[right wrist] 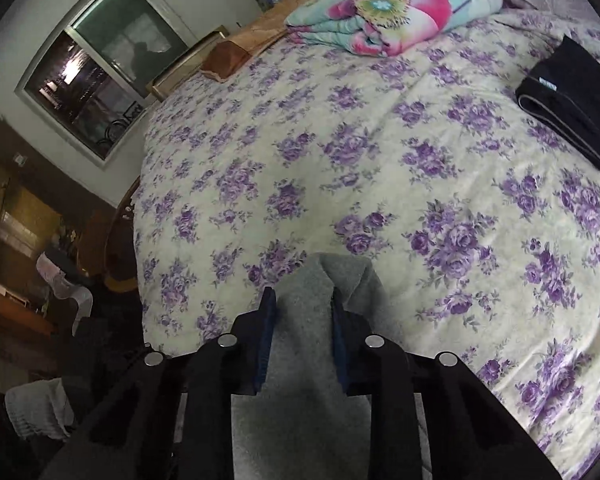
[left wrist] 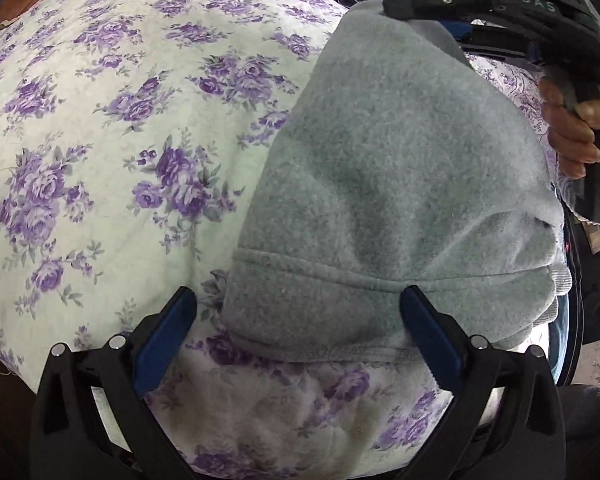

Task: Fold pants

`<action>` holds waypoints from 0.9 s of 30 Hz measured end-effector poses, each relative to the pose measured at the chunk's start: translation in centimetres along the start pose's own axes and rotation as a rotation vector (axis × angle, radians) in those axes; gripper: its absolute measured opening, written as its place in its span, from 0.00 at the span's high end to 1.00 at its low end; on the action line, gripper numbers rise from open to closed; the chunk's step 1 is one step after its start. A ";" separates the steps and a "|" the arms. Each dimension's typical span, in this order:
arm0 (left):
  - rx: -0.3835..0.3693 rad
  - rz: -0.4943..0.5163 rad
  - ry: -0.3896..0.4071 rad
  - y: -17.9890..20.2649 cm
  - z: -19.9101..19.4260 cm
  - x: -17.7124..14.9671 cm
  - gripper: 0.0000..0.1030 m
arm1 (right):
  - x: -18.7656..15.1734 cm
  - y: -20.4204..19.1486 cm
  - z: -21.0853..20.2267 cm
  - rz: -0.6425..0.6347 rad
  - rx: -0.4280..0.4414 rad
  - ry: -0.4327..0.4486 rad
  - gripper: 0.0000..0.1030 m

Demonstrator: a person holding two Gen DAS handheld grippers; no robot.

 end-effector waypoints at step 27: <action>0.023 -0.026 -0.005 0.2 0.9 1.6 0.04 | -0.3 7.5 4.1 0.278 0.089 -0.068 0.88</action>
Point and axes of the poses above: each gripper's, at about its wrist camera, not at the fingertips, and z roughly the way its jaws point, y to its right, x to its top, the point moved 4 cm from there along z, roughly the way its jaws point, and after that the axes turned 6 degrees about x, right-handed, at the moved point
